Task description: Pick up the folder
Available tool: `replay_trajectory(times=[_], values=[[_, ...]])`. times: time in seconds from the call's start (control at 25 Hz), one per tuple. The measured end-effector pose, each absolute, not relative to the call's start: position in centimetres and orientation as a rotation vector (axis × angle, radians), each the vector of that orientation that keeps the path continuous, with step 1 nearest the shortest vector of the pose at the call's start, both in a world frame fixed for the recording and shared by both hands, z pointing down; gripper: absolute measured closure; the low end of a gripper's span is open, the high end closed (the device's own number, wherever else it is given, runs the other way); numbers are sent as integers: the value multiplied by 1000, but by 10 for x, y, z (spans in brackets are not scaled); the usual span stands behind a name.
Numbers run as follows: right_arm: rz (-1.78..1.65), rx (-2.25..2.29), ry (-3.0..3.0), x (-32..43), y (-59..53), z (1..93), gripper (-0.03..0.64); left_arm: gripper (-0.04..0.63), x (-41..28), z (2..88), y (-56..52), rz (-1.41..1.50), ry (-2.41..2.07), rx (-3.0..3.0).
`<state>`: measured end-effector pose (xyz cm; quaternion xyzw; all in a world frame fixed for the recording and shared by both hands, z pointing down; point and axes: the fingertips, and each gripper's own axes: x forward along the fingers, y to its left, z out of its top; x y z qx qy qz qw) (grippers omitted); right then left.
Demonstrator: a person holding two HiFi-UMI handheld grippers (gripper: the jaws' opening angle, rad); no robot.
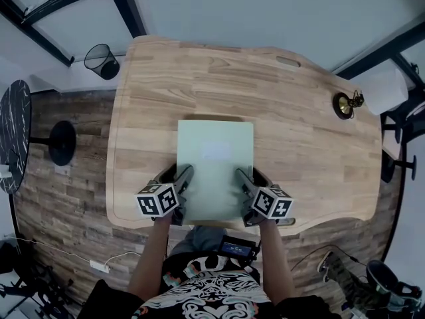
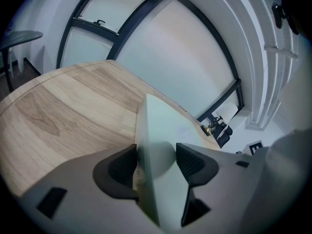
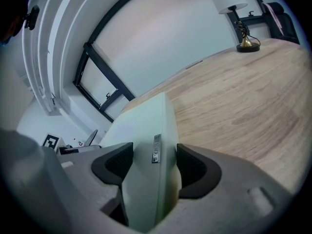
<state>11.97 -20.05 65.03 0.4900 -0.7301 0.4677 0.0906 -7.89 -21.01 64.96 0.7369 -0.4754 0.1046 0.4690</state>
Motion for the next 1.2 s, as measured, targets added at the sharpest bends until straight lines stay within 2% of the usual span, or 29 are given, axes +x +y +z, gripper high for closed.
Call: replay_trajectory(times=[0.72,1.2], values=[[1333,1508,-2195,121,-202,637,348,344,-76,641,-214,251,-1172,1811],[1267,1540,-2267,119,-199,597,348,344,-79,598,-212,190,-1216,1872]])
